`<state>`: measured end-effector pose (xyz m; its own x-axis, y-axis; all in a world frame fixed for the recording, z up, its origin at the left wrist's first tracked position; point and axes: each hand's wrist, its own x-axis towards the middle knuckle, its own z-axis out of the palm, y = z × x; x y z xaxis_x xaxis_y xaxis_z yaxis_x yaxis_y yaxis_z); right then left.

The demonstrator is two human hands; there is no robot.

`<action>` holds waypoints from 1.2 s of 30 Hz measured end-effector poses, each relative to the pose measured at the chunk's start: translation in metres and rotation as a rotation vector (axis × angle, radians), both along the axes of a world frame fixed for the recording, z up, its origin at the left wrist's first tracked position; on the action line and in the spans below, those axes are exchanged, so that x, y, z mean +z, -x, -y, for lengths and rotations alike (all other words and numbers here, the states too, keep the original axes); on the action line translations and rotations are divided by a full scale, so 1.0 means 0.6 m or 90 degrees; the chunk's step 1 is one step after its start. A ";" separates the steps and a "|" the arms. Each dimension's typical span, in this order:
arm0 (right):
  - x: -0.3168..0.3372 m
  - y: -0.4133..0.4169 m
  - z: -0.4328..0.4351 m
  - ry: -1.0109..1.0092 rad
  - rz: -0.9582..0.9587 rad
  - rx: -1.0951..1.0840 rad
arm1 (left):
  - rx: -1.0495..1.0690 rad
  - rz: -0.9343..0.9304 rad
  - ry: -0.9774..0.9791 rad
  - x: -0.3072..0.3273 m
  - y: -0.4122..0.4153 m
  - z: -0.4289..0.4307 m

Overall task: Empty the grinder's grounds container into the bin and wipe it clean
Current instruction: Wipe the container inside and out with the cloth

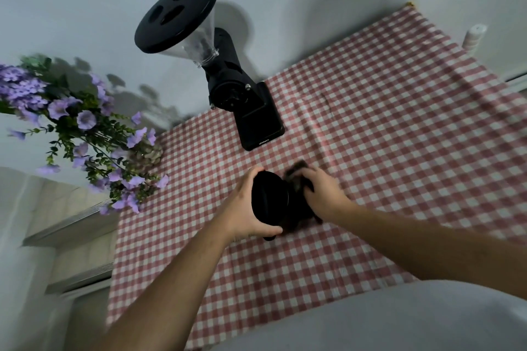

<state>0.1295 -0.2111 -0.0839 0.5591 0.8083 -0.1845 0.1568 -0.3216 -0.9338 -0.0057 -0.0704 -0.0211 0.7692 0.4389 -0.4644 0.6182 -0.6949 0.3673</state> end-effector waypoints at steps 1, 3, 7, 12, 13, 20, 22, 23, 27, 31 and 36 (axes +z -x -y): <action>-0.008 0.005 0.011 0.026 -0.013 -0.002 | 0.006 0.005 -0.005 -0.002 0.002 0.001; -0.001 0.001 0.009 -0.006 -0.028 -0.033 | 0.027 0.030 -0.009 -0.005 0.000 0.005; 0.034 -0.001 0.006 -0.129 -0.032 -0.068 | 0.081 0.103 0.005 -0.008 -0.011 0.019; -0.006 0.020 0.050 0.017 -0.059 -0.042 | 0.093 0.076 -0.044 -0.010 -0.009 0.027; 0.002 0.011 0.044 0.001 -0.061 -0.048 | 0.090 0.077 -0.045 -0.009 -0.009 0.029; 0.070 -0.006 0.029 -0.149 -0.128 -0.051 | 0.081 0.060 -0.031 -0.002 -0.014 0.033; 0.062 0.000 0.044 -0.141 -0.268 -0.063 | 0.083 0.081 -0.011 -0.002 -0.014 0.034; 0.059 0.002 0.047 -0.118 -0.292 -0.071 | 0.084 0.088 -0.004 -0.002 -0.013 0.034; 0.071 -0.001 0.032 -0.060 -0.106 -0.076 | 0.088 0.097 -0.010 -0.008 -0.011 0.032; 0.061 0.016 0.039 -0.076 -0.080 -0.112 | 0.090 0.113 0.002 -0.015 -0.010 0.029; 0.027 0.038 0.060 0.072 -0.082 -0.033 | 0.067 0.101 -0.008 -0.024 -0.002 0.024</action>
<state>0.1067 -0.2472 -0.0679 0.5656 0.7490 -0.3450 0.0187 -0.4299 -0.9027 -0.0046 -0.0848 -0.0353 0.7819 0.5258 -0.3348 0.6227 -0.6341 0.4584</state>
